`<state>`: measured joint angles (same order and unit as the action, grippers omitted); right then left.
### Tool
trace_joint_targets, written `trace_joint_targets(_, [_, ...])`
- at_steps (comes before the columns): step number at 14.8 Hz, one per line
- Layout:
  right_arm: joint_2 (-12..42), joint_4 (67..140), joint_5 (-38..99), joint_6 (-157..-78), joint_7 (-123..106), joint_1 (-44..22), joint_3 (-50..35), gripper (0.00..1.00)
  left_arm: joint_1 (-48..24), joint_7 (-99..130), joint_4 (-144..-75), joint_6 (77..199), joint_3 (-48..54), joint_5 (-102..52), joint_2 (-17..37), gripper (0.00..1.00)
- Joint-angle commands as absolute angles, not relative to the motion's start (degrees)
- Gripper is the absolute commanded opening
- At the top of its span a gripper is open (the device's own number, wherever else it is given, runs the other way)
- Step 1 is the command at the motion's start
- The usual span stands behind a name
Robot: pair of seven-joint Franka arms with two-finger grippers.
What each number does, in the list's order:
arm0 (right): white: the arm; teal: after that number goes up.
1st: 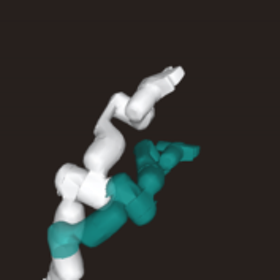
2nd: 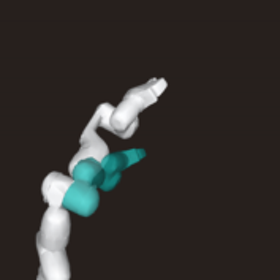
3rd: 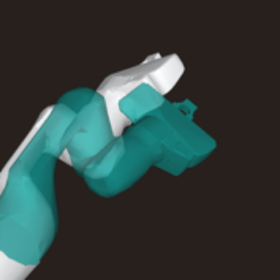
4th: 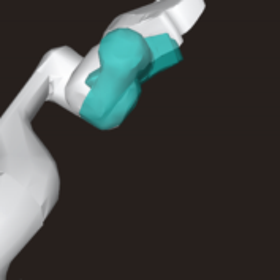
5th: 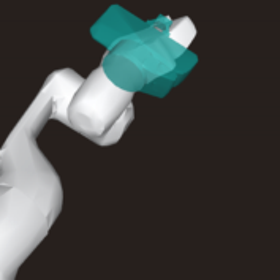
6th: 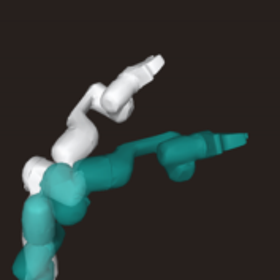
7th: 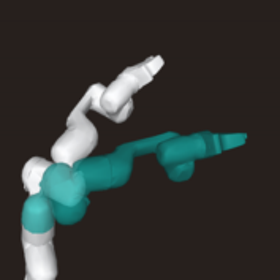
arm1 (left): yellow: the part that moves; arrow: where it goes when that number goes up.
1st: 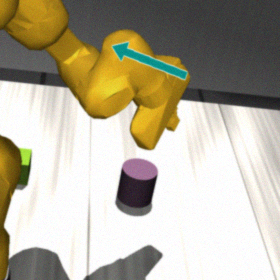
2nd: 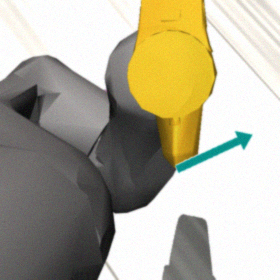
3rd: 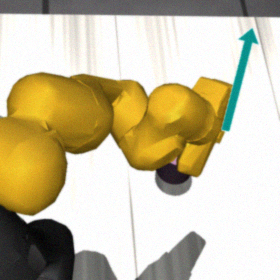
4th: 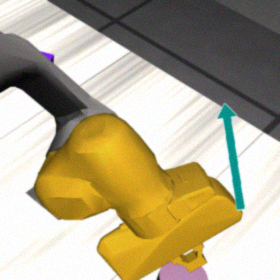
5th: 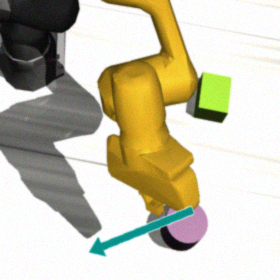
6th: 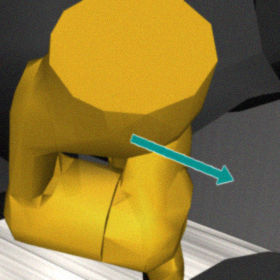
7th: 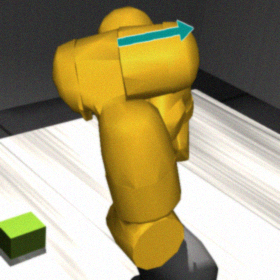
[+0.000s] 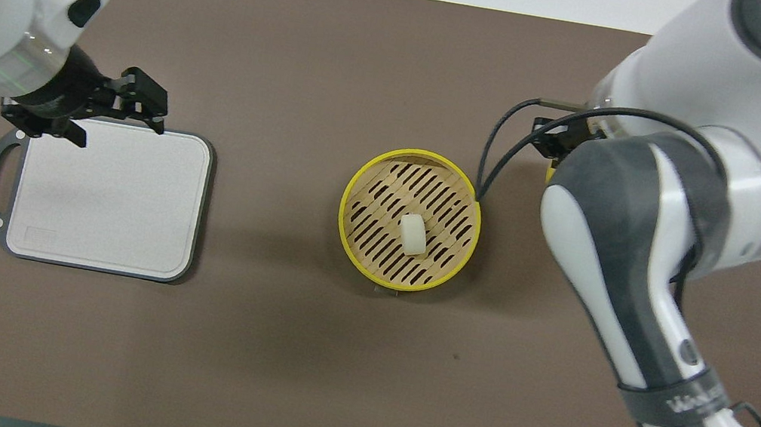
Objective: Place bun in steamer
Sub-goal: 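Withdraw the left gripper while the right gripper carries the lid over the steamer, then lower the lid onto the steamer with the right gripper and release it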
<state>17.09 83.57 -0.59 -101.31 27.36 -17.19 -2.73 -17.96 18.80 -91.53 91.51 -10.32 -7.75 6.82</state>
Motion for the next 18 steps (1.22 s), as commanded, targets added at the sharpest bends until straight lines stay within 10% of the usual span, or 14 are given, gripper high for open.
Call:
trace_joint_targets(1, [17.7,86.7,-0.1,-107.2,37.8,-23.5,-2.5,0.0,-14.0,10.8,-95.0,90.5,-9.5,-4.9,2.9,1.0])
trace_joint_targets(18, [29.9,81.1,-0.7,-117.2,57.2,-36.2,-2.5,0.0,-11.5,4.5,-96.2,90.2,-9.5,-4.0,1.1,1.0])
